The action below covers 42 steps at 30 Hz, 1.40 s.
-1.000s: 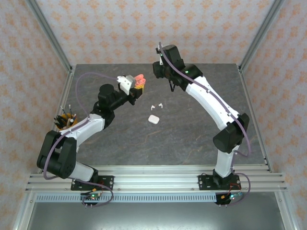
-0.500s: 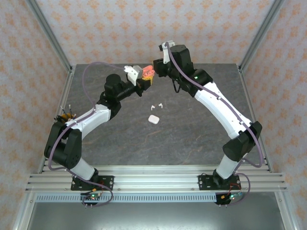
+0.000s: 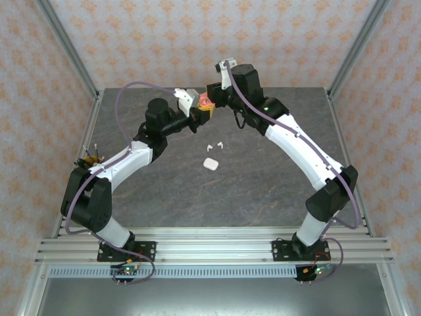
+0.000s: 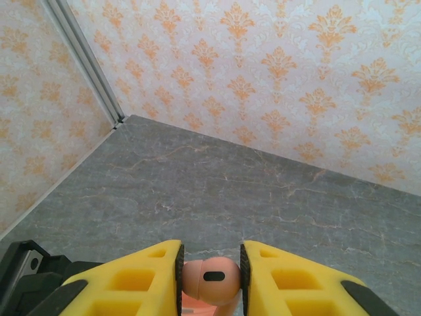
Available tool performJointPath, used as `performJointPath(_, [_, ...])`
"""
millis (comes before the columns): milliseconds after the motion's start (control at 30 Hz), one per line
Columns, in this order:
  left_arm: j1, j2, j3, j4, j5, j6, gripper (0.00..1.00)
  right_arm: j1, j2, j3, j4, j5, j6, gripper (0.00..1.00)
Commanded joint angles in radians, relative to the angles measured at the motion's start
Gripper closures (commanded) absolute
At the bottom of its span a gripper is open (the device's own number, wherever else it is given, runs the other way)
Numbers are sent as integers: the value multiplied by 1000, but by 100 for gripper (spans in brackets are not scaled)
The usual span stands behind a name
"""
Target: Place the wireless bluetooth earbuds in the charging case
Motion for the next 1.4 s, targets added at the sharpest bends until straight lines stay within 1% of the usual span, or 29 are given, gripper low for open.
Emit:
performJointPath(0, [-7, -12, 30, 1, 24, -1, 100, 0, -23, 8, 33, -24, 6, 72])
performJointPath(567, [-10, -17, 61, 9, 39, -26, 100, 0, -22, -34, 50, -20, 1, 72])
performJointPath(1367, [-11, -31, 92, -31, 51, -23, 100, -16, -50, -128, 97, -1, 10, 72])
